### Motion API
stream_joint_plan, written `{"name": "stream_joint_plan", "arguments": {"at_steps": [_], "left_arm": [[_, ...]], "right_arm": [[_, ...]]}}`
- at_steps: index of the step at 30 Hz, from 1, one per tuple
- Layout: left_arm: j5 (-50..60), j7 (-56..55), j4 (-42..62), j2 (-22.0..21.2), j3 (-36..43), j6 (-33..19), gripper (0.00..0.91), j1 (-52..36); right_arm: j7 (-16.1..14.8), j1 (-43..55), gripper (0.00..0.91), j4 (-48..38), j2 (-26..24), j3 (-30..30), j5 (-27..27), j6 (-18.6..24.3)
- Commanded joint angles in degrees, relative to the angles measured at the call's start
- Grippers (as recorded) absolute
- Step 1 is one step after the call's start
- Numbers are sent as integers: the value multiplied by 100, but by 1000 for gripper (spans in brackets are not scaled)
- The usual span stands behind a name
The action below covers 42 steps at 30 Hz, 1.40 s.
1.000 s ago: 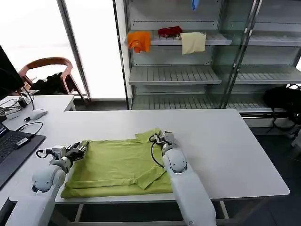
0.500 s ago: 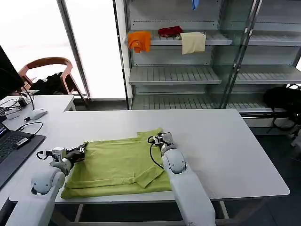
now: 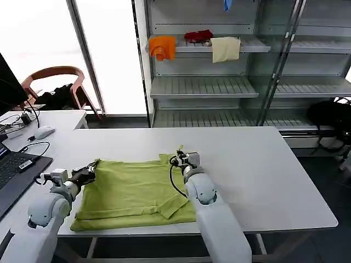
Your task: Fold and organize the clothes.
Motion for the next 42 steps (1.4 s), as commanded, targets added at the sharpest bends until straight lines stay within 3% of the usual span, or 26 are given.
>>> {"name": "stream_joint_plan", "arguments": {"at_steps": [1, 15, 27, 42], "left_arm": [[-369, 225, -707, 70, -413, -86, 0, 751], [-390, 620, -866, 111, -1056, -360, 0, 1818], [-152, 843, -1098, 103, -1360, -490, 0, 2231], [77, 846, -1720, -77, -1488, -420, 0, 2576]], "right_arm": [[63, -872, 0, 1315, -556, -122, 255, 2], [-281, -2185, 0, 1952, -862, 430, 19, 24], [-582, -2549, 0, 2350, -828, 489, -225, 32], [-669, -2791, 0, 2823, -892, 642, -356, 28]]}}
